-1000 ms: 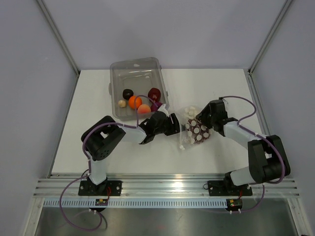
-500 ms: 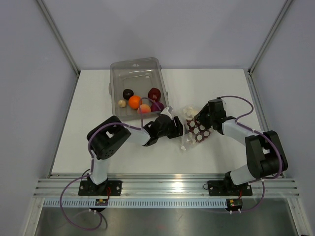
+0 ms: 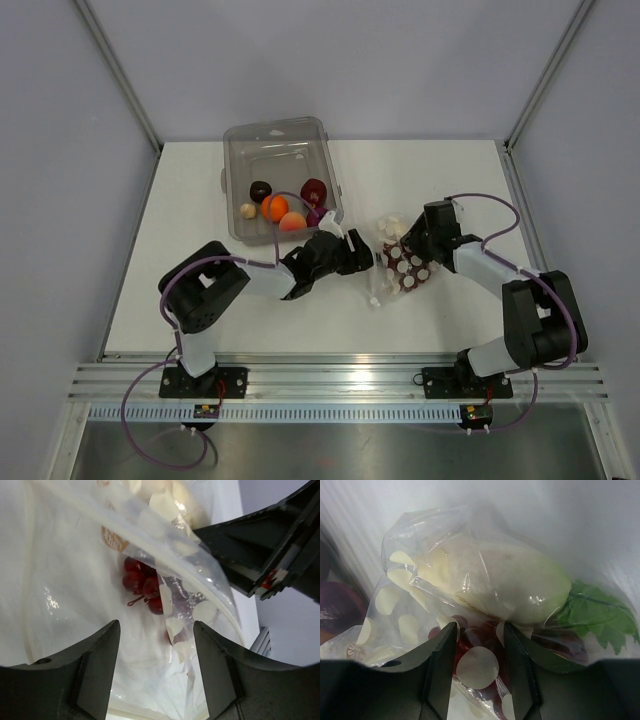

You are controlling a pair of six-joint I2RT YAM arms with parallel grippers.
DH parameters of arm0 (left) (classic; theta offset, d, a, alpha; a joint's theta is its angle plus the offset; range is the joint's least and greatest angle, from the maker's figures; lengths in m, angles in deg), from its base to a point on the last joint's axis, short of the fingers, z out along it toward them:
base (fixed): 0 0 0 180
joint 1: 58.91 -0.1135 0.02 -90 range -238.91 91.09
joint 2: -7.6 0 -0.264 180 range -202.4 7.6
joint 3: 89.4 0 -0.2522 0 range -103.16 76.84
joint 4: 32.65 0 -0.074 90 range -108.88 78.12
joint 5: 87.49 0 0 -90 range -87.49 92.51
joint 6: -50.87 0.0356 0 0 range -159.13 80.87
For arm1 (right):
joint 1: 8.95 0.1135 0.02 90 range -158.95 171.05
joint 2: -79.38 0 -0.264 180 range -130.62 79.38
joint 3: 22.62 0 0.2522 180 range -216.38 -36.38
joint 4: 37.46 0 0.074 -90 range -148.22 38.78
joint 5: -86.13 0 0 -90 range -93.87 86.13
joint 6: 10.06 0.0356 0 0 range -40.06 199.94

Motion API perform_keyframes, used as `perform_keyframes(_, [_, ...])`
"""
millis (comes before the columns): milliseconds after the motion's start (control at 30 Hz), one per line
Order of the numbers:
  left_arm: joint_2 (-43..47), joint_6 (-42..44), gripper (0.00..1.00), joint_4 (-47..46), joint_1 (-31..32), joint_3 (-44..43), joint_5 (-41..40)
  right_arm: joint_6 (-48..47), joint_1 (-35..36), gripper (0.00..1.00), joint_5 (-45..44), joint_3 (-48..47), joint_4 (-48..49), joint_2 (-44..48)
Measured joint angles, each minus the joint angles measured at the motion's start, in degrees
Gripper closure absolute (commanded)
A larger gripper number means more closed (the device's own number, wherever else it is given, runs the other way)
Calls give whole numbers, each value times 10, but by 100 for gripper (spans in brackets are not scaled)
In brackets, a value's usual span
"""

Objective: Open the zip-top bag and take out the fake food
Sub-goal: Adjust the zipper food storage bag at the center of the board.

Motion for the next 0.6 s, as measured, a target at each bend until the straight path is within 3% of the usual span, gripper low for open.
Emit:
perform_keyframes(367, [5, 2, 34, -70, 0, 20, 10, -38, 0, 49, -25, 0, -47, 60])
perform_keyframes(600, [58, -16, 29, -84, 1, 109, -1, -54, 0, 47, -32, 8, -49, 135])
